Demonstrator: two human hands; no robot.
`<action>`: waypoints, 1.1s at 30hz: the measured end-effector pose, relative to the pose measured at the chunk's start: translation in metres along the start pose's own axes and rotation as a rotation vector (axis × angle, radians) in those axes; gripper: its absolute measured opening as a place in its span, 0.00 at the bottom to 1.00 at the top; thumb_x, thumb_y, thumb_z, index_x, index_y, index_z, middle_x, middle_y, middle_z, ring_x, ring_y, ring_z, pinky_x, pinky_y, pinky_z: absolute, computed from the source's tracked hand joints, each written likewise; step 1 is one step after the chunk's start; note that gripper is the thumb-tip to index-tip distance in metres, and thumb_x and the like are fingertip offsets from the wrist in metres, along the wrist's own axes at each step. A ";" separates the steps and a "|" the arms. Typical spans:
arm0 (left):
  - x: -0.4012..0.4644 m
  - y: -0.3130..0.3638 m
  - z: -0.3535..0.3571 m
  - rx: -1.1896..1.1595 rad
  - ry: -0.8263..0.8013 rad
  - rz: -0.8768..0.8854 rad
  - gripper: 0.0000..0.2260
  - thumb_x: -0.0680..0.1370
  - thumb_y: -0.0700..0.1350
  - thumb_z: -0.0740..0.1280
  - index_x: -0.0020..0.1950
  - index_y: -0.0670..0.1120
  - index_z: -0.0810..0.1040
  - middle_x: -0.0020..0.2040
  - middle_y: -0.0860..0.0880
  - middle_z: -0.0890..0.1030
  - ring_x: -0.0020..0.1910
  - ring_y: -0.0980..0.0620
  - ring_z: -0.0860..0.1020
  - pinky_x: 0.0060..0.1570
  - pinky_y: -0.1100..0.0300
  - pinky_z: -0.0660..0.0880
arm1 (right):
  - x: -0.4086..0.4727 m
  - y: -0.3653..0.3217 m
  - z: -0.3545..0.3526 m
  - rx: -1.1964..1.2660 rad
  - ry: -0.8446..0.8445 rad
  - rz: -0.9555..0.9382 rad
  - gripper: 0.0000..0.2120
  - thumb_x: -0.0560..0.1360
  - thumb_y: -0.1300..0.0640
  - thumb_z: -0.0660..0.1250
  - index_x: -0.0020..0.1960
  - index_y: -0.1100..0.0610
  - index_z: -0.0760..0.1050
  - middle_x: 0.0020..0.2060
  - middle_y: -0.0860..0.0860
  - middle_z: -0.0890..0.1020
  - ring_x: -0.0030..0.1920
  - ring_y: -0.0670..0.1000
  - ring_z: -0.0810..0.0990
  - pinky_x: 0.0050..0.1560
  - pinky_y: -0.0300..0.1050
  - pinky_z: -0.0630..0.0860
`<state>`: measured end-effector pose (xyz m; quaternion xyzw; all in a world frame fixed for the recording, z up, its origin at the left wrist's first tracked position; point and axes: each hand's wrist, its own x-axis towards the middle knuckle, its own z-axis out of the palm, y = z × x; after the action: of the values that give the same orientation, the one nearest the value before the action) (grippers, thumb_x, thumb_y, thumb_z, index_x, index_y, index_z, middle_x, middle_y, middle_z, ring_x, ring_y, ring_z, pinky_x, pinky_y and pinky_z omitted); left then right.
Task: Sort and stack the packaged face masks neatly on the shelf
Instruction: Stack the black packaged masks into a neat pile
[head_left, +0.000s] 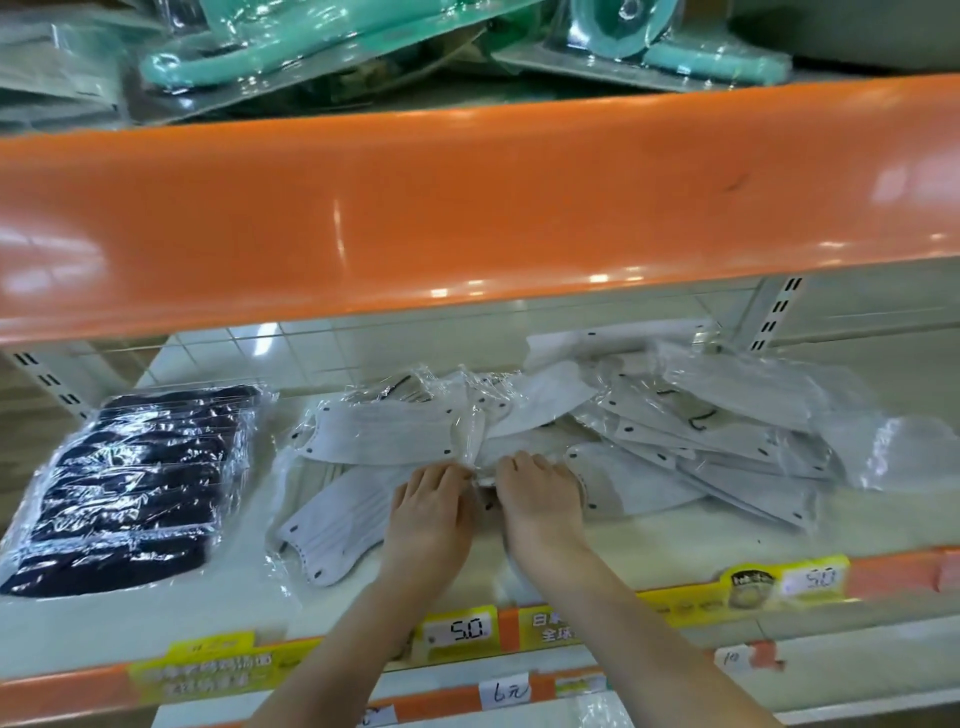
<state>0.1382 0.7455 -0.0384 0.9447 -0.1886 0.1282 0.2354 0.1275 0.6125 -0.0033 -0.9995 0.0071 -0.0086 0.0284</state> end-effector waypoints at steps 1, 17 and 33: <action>0.001 -0.001 0.001 0.002 -0.002 -0.012 0.15 0.73 0.49 0.56 0.52 0.48 0.78 0.52 0.50 0.80 0.51 0.46 0.78 0.48 0.53 0.72 | -0.004 0.001 0.000 0.016 0.003 -0.011 0.16 0.75 0.68 0.60 0.62 0.59 0.69 0.60 0.55 0.74 0.63 0.57 0.71 0.60 0.50 0.66; 0.040 0.043 -0.069 -0.728 0.047 -0.137 0.12 0.77 0.35 0.64 0.43 0.52 0.79 0.36 0.60 0.81 0.39 0.60 0.80 0.42 0.62 0.76 | -0.030 0.030 -0.049 0.826 0.564 0.082 0.12 0.77 0.54 0.66 0.59 0.53 0.71 0.44 0.46 0.82 0.43 0.50 0.80 0.40 0.46 0.74; 0.003 -0.017 -0.098 -1.246 0.116 -0.710 0.15 0.80 0.30 0.57 0.52 0.46 0.77 0.44 0.43 0.82 0.36 0.51 0.82 0.32 0.62 0.78 | -0.028 0.022 -0.024 0.507 0.636 -0.030 0.09 0.74 0.53 0.62 0.49 0.56 0.77 0.46 0.50 0.79 0.47 0.53 0.76 0.46 0.47 0.71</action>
<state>0.1330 0.8075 0.0400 0.6308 0.1044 -0.0377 0.7680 0.0992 0.5897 0.0192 -0.9083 -0.0015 -0.3194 0.2700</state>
